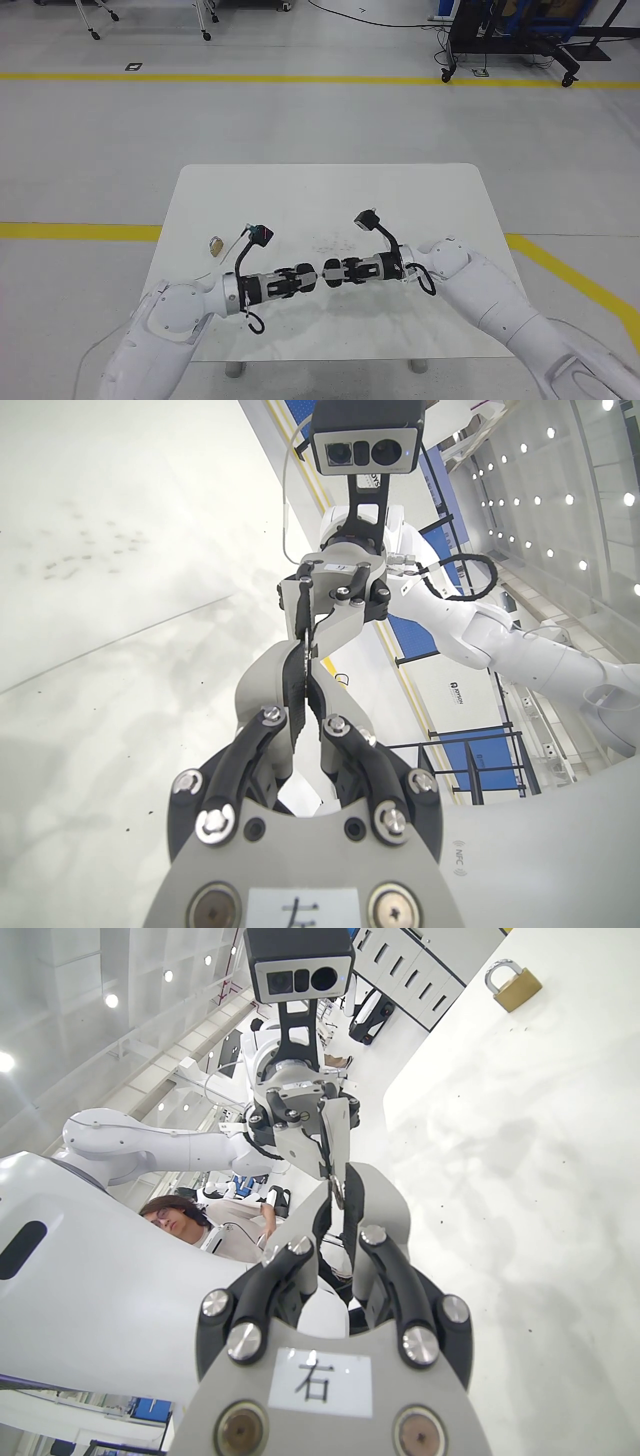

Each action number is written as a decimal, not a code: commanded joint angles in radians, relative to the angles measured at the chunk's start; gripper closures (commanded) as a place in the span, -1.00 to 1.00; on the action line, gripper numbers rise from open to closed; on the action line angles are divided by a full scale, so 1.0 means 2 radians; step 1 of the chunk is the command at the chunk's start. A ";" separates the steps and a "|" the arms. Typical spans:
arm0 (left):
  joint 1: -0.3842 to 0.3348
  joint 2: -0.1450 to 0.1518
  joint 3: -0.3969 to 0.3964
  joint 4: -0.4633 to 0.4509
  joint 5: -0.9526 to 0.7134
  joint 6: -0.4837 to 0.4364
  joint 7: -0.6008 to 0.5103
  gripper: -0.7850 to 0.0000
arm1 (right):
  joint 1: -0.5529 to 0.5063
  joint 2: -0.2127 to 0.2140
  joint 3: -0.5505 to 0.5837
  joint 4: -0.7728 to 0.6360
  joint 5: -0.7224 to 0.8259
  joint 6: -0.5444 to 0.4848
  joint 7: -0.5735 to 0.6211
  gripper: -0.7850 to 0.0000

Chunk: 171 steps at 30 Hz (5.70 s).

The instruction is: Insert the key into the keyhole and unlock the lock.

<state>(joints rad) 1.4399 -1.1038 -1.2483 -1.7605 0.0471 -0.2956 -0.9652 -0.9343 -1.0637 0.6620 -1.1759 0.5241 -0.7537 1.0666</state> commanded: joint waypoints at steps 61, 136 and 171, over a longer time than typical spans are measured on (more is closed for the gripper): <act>-0.046 0.041 -0.095 0.135 0.400 -0.082 0.054 -0.22 | 0.022 0.019 -0.051 0.037 0.026 -0.065 -0.065 1.00; -0.115 0.029 -0.044 0.231 0.264 -0.018 0.140 1.00 | 0.016 0.019 -0.047 0.024 0.009 -0.052 -0.086 1.00; -0.295 -0.087 0.143 0.515 -0.389 0.166 -0.162 1.00 | -0.047 -0.017 0.017 -0.027 -0.140 -0.013 -0.410 1.00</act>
<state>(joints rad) 0.8607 -1.2711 -0.9770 -0.7420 -0.7338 0.0392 -1.2769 -1.0257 -1.0951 0.6942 -1.2237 0.2711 -0.7953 0.2674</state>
